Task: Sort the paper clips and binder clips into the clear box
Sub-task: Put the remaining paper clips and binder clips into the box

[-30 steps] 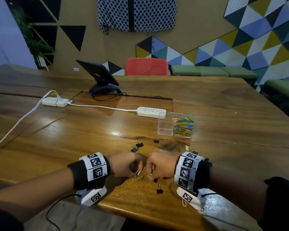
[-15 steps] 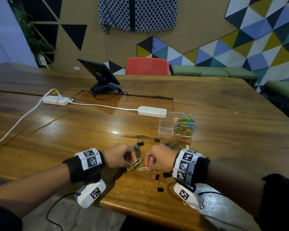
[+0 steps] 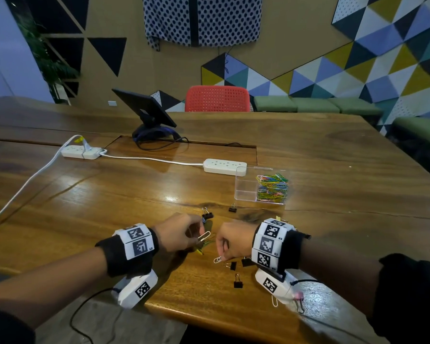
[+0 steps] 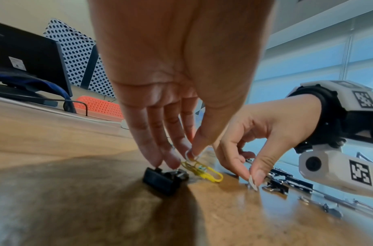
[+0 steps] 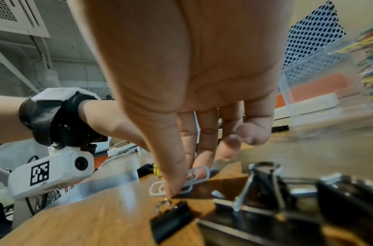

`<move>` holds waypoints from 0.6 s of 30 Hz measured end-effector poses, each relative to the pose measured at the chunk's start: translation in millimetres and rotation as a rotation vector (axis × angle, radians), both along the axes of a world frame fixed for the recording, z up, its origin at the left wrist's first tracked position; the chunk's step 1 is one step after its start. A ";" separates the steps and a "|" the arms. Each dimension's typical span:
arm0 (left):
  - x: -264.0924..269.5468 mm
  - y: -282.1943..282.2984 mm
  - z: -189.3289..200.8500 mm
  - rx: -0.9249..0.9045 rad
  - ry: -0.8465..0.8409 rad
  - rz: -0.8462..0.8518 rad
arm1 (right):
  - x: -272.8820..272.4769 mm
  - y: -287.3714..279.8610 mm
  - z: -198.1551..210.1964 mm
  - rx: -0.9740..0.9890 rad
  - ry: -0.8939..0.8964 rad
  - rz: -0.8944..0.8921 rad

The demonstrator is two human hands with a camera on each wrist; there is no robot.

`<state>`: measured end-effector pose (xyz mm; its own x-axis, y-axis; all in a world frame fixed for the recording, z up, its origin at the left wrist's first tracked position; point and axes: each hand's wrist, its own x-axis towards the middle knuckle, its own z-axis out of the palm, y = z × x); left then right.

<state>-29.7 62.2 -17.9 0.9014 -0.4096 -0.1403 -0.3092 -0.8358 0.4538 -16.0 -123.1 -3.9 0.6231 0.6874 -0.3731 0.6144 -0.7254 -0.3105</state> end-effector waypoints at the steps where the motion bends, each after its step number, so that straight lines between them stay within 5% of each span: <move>1: -1.0 -1.5 0.0 -0.007 -0.002 -0.018 | 0.9 -2.0 -0.1 -0.006 0.000 -0.005; 18: -16.5 1.9 -3.6 0.150 -0.233 -0.337 | 19.9 14.1 -0.2 0.238 -0.071 -0.189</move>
<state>-46.2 64.1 -21.5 0.7353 -0.6771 -0.0298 -0.6558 -0.7219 0.2210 3.8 -109.0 -4.1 0.7669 0.6198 -0.1667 0.5016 -0.7408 -0.4468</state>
